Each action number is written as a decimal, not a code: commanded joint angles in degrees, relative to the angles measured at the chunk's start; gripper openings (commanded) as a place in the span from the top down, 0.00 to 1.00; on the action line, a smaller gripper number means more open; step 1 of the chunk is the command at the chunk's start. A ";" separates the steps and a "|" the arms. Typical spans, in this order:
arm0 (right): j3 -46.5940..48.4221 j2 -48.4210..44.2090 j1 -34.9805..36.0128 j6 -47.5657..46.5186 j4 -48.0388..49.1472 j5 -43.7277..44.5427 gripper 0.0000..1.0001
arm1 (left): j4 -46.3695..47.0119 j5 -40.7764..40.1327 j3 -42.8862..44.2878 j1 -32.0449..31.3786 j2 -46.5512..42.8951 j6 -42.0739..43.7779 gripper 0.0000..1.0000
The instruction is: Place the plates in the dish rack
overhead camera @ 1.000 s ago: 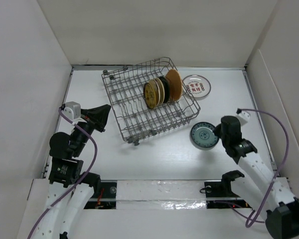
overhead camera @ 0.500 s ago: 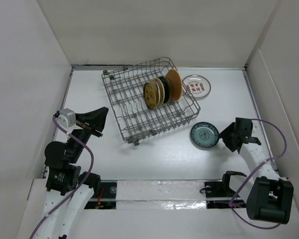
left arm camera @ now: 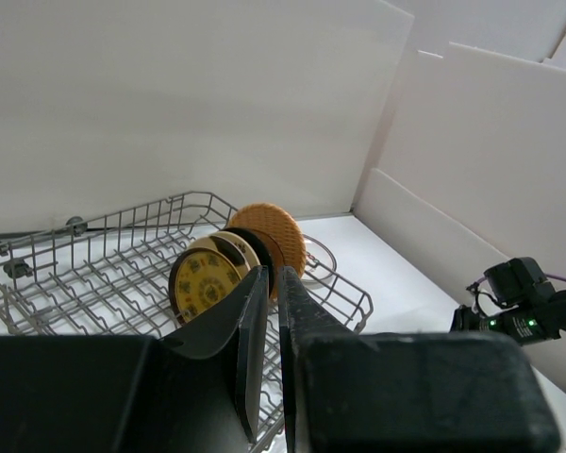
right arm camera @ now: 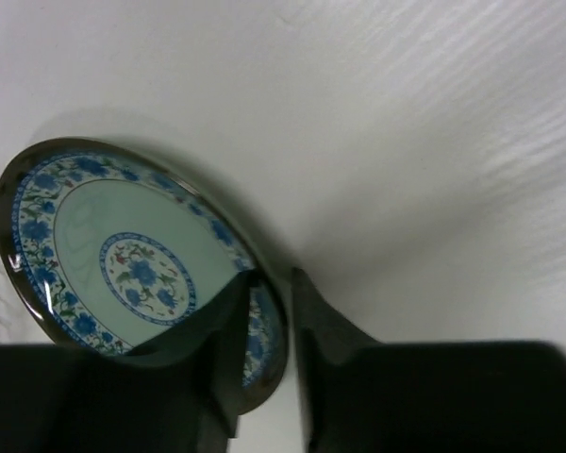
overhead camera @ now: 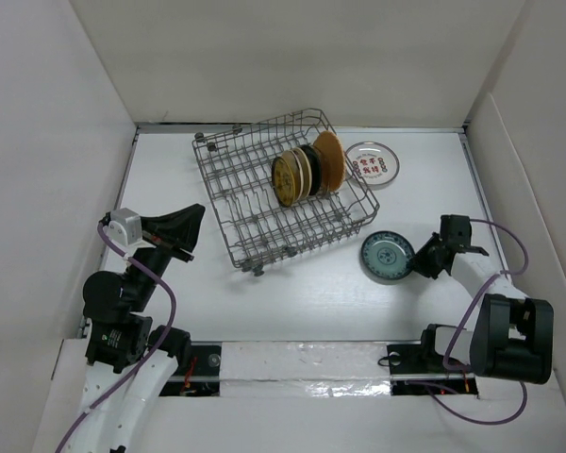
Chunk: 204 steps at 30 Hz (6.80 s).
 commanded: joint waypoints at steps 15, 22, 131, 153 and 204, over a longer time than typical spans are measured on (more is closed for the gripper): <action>8.71 -1.70 0.77 -2.91 -3.33 11.03 1.00 | 2.33 -0.44 0.77 -0.29 -0.72 0.60 0.93; 14.77 -14.46 9.91 -5.01 -0.08 35.69 1.00 | 2.85 0.00 0.60 -0.29 0.94 0.25 0.93; 46.69 52.87 3.33 9.04 35.25 -7.58 0.54 | 1.36 -3.42 0.16 -0.29 7.10 1.30 0.84; 34.82 26.37 4.02 5.11 45.00 11.38 1.00 | 1.10 -1.93 0.50 2.52 9.64 1.21 0.85; 89.84 58.49 62.57 -43.96 4.93 54.28 1.00 | 1.71 -0.44 0.33 2.52 7.89 0.86 0.82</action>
